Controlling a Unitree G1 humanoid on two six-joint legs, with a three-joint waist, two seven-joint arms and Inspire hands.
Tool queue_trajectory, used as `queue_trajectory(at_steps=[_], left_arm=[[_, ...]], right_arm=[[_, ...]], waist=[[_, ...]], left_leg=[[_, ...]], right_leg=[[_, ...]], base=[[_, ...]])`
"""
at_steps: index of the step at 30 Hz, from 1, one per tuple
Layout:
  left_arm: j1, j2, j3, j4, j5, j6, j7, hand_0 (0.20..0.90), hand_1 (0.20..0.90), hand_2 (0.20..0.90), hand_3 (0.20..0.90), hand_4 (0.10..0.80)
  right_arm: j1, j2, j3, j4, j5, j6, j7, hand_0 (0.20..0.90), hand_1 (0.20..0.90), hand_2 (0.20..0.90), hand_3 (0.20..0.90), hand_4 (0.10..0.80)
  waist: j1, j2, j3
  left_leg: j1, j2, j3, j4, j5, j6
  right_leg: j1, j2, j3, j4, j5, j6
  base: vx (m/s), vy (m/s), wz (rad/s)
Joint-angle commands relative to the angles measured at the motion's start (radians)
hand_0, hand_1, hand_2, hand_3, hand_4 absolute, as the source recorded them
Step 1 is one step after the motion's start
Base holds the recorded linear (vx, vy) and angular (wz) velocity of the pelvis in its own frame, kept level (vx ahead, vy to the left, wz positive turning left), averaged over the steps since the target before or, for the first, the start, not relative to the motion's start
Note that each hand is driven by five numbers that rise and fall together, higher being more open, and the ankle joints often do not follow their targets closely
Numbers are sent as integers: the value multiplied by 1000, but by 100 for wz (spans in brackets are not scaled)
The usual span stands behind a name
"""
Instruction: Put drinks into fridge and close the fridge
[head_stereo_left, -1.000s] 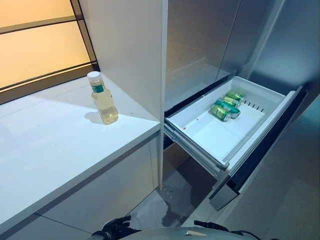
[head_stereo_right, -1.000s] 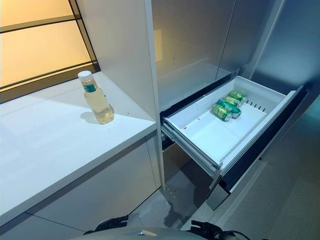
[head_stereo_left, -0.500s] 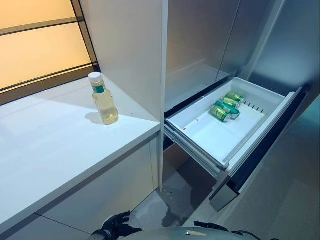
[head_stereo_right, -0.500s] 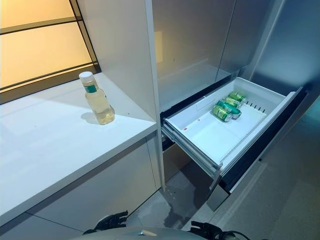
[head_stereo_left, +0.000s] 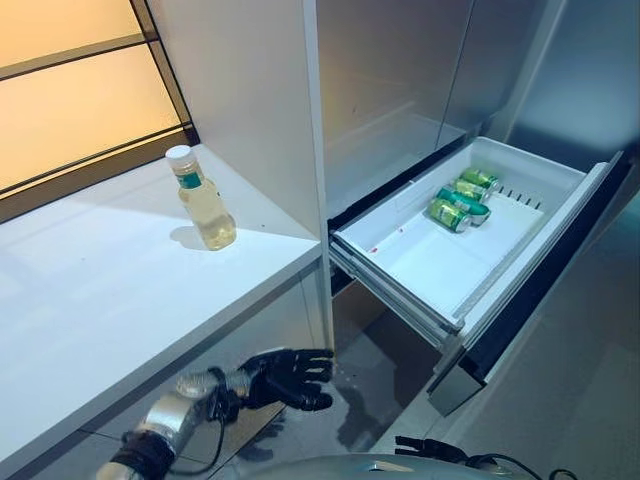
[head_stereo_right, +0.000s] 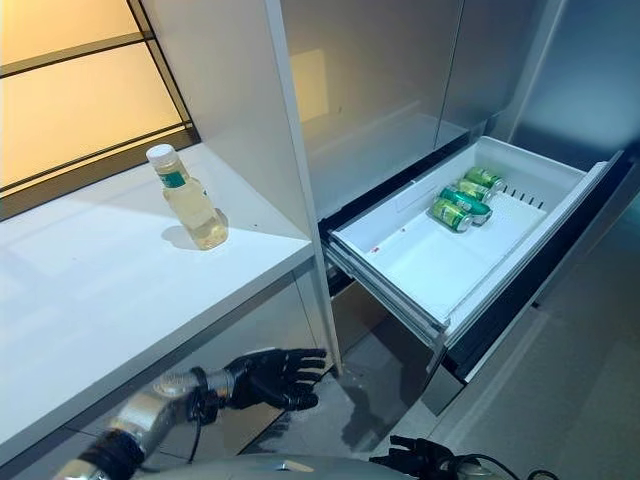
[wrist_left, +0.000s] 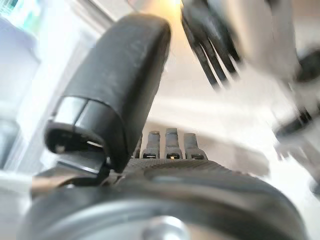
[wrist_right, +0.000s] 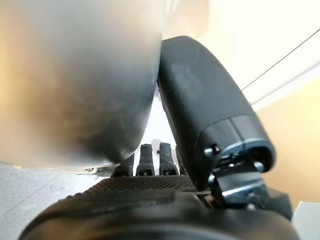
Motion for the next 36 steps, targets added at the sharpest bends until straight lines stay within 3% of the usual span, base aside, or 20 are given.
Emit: queue_trajectory(at_steps=[1, 4, 8, 9, 11, 12, 13, 14, 16, 19, 24, 29, 36], left_arm=[[-123, -31, 86, -162, -350, 87, -51, 900, 900, 900, 900, 800], [-146, -84, 176, -278, -661, 78, -27, 900, 900, 900, 900, 800], [-179, -139, 243, -347, -812, -135, 35, 900, 900, 900, 900, 800], [-193, -145, 264, -361, -799, -245, 89, 900, 900, 900, 900, 800], [-234, -134, 330, -419, -615, -573, 286, 900, 900, 900, 900, 800], [-242, -127, 342, -426, -583, -621, 328, 900, 900, 900, 900, 800], [-268, -110, 379, -438, -475, -738, 404, 900, 900, 900, 900, 800], [-269, -110, 378, -439, -473, -738, 406, 900, 900, 900, 900, 800], [-320, -87, 420, -464, -261, -880, 555, 900, 900, 900, 900, 800], [-362, -60, 424, -498, -30, -928, 742, 900, 900, 900, 900, 800], [-410, -11, 409, -476, 181, -900, 947, 900, 900, 900, 900, 800], [-425, 29, 382, -409, 260, -836, 1049, 900, 900, 900, 900, 800], [-429, 52, 351, -290, 279, -774, 1090, 900, 900, 900, 900, 800]], right_arm=[[-7, -13, -14, 12, -11, -21, 32, 900, 900, 900, 900, 800], [15, 0, -11, 12, -4, -35, 22, 900, 900, 900, 900, 800], [27, 27, 7, 15, 1, -46, 5, 900, 900, 900, 900, 800], [32, 36, 16, 12, -1, -47, -2, 900, 900, 900, 900, 800], [45, 54, 35, 3, 12, -48, -16, 900, 900, 900, 900, 800], [47, 56, 37, 2, 15, -48, -17, 900, 900, 900, 900, 800], [52, 64, 47, 3, 25, -52, -22, 900, 900, 900, 900, 800], [52, 64, 47, 4, 26, -52, -22, 900, 900, 900, 900, 800], [59, 76, 70, 3, 38, -55, -30, 900, 900, 900, 900, 800], [57, 87, 87, -11, 42, -36, -42, 900, 900, 900, 900, 800], [55, 90, 97, -11, 35, -30, -47, 900, 900, 900, 900, 800], [52, 85, 97, -12, 26, -25, -42, 900, 900, 900, 900, 800], [45, 70, 94, -13, 10, -16, -32, 900, 900, 900, 900, 800]], waist=[[17, 4, -10], [24, -4, -15], [23, -16, -18], [22, -21, -20], [26, -31, -21], [27, -34, -24], [30, -39, -32], [30, -39, -31], [27, -49, -45], [22, -55, -55], [10, -52, -60], [1, -50, -61], [-8, -46, -60]], left_leg=[[11, -22, -8, 5, -79, 20], [17, -24, -18, 5, -87, 22], [23, -23, -26, 5, -93, 22], [26, -22, -29, 5, -95, 23], [33, -23, -38, 5, -101, 23], [29, -24, -41, 5, -98, 23], [28, -26, -46, 5, -99, 23], [28, -26, -47, 5, -99, 23], [27, -25, -49, 5, -99, 20], [25, -21, -46, 5, -99, 17], [25, -18, -35, 5, -99, 15], [26, -15, -22, 5, -100, 14], [28, -13, -8, 5, -97, 13]], right_leg=[[-56, 5, -40, 46, 39, 46], [-44, 2, -45, 37, 39, 42], [-36, 2, -44, 37, 36, 35], [-34, 2, -44, 38, 33, 33], [-23, 3, -48, 33, 25, 29], [-25, 3, -49, 32, 27, 29], [-23, 4, -52, 29, 24, 27], [-22, 4, -53, 29, 24, 27], [-22, 6, -54, 29, 19, 25], [-25, 9, -53, 31, 16, 23], [-31, 12, -46, 36, 14, 21], [-34, 15, -39, 38, 15, 24], [-36, 17, -30, 40, 17, 27]], base=[[9, -2, 4], [24, -14, 4], [22, -20, 2], [0, 0, 0], [0, 0, 0], [0, 0, 0], [0, 0, 0], [0, 0, 0], [22, -35, 4], [21, -25, 5], [5, 0, 2], [8, 5, -6], [3, 6, -4]])
